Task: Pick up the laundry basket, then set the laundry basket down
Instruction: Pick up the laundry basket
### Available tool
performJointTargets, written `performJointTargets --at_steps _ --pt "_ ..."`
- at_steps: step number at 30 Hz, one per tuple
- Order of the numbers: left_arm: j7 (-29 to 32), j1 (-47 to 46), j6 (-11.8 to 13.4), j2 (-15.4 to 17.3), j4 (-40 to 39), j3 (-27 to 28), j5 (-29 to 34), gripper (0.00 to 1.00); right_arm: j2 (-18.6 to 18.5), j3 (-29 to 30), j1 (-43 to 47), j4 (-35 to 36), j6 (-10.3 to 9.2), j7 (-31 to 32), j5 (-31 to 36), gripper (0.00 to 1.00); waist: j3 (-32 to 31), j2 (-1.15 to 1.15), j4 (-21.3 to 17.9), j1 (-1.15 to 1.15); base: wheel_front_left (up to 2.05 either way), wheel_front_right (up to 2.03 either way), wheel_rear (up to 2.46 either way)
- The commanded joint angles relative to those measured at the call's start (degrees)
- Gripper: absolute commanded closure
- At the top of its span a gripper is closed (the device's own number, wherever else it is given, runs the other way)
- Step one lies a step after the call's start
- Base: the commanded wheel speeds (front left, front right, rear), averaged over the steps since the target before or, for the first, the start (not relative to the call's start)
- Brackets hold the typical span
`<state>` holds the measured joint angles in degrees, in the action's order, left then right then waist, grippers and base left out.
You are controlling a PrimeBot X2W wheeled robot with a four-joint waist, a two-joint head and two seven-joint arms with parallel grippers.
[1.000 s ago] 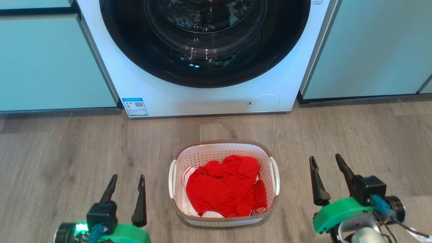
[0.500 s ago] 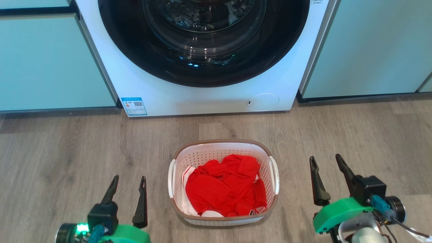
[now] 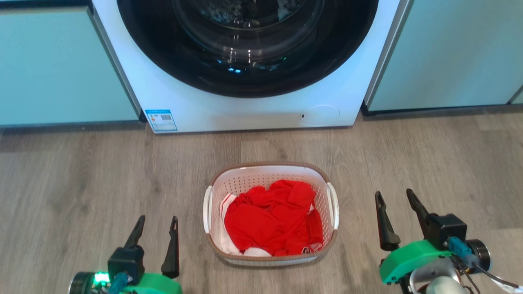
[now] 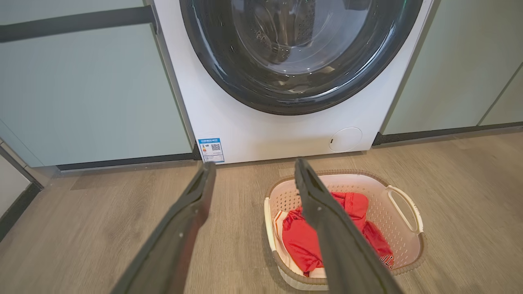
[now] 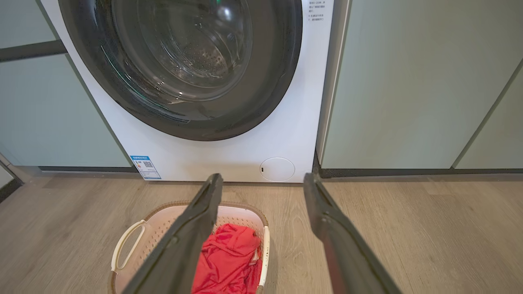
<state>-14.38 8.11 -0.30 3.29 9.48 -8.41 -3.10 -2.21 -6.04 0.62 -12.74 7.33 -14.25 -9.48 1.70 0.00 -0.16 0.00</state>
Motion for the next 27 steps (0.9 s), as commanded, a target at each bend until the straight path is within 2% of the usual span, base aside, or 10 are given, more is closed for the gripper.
performJointTargets --at_steps 1,15,27 --pt "-0.62 -3.22 -0.30 -0.28 -1.03 2.19 0.27 0.00 -0.66 -1.20 -1.47 1.00 0.16 -0.74 0.28 0.00 1.09 0.00 0.09 0.00 0.00 0.00 0.00" --pt "-0.62 -10.94 -1.05 -0.39 3.87 1.01 -1.00 0.00 -0.66 -0.46 -8.72 -3.19 0.16 -0.74 1.12 0.00 12.02 0.00 0.65 0.00 0.00 0.00 0.00" --pt "-0.62 -26.45 -1.85 -0.41 13.87 -1.27 -4.71 0.00 -0.66 0.96 -23.23 -10.77 0.16 -0.74 2.57 0.00 28.17 0.00 1.08 0.00 0.00 0.00 0.00"
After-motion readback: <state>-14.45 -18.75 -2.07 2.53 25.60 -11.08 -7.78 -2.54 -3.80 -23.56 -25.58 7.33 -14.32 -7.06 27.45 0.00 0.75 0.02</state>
